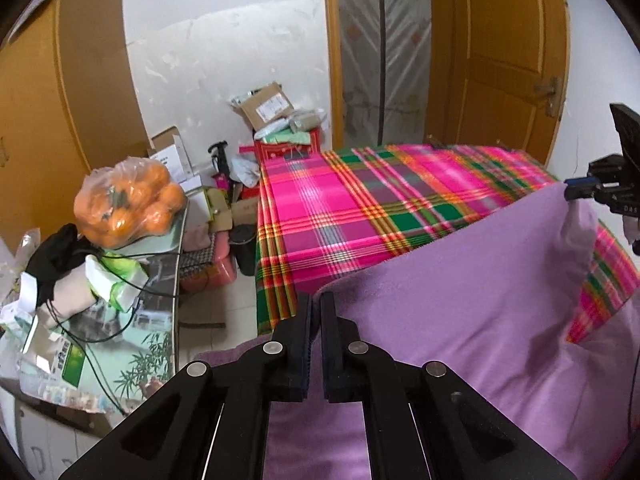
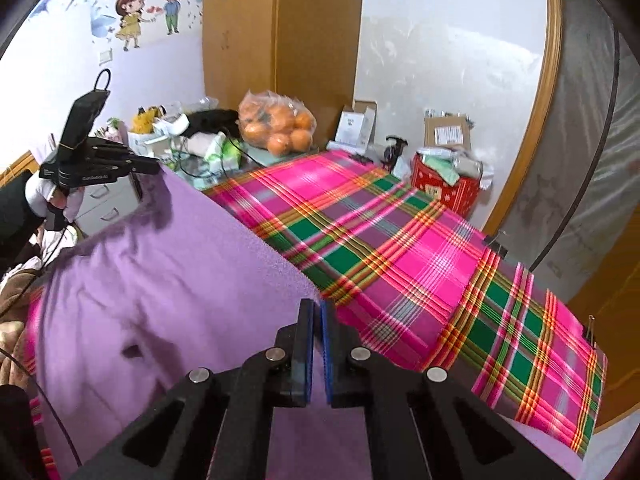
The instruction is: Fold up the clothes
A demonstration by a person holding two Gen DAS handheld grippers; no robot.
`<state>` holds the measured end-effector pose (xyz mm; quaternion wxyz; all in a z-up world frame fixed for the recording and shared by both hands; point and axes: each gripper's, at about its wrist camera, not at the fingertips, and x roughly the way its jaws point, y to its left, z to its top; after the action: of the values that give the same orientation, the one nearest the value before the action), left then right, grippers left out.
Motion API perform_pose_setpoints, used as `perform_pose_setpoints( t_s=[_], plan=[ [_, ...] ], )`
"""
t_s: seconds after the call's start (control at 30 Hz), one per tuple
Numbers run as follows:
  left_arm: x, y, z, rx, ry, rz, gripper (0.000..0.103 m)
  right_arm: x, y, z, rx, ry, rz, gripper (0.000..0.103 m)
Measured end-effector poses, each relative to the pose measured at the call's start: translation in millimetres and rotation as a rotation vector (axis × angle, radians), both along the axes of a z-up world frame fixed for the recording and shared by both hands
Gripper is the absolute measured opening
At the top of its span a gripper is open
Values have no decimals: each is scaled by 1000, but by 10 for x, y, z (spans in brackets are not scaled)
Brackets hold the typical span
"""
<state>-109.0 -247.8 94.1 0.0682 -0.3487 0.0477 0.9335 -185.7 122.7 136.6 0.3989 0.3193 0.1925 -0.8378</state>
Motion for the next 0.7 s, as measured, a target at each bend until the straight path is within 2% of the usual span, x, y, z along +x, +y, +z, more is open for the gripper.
perform_pose_setpoints(
  t_s=[0.2, 0.4, 0.53, 0.7],
  plan=[
    [490, 18, 173, 30, 62, 18, 4, 573, 86, 216, -32, 41, 29, 4],
    [974, 31, 194, 68, 107, 40, 4, 1097, 153, 282, -54, 60, 53, 4],
    [1338, 15, 104, 107, 122, 62, 4, 1420, 197, 189, -63, 40, 67, 4],
    [1705, -10, -124, 156, 109, 100, 3, 1745, 226, -120, -40, -22, 74, 4]
  ],
)
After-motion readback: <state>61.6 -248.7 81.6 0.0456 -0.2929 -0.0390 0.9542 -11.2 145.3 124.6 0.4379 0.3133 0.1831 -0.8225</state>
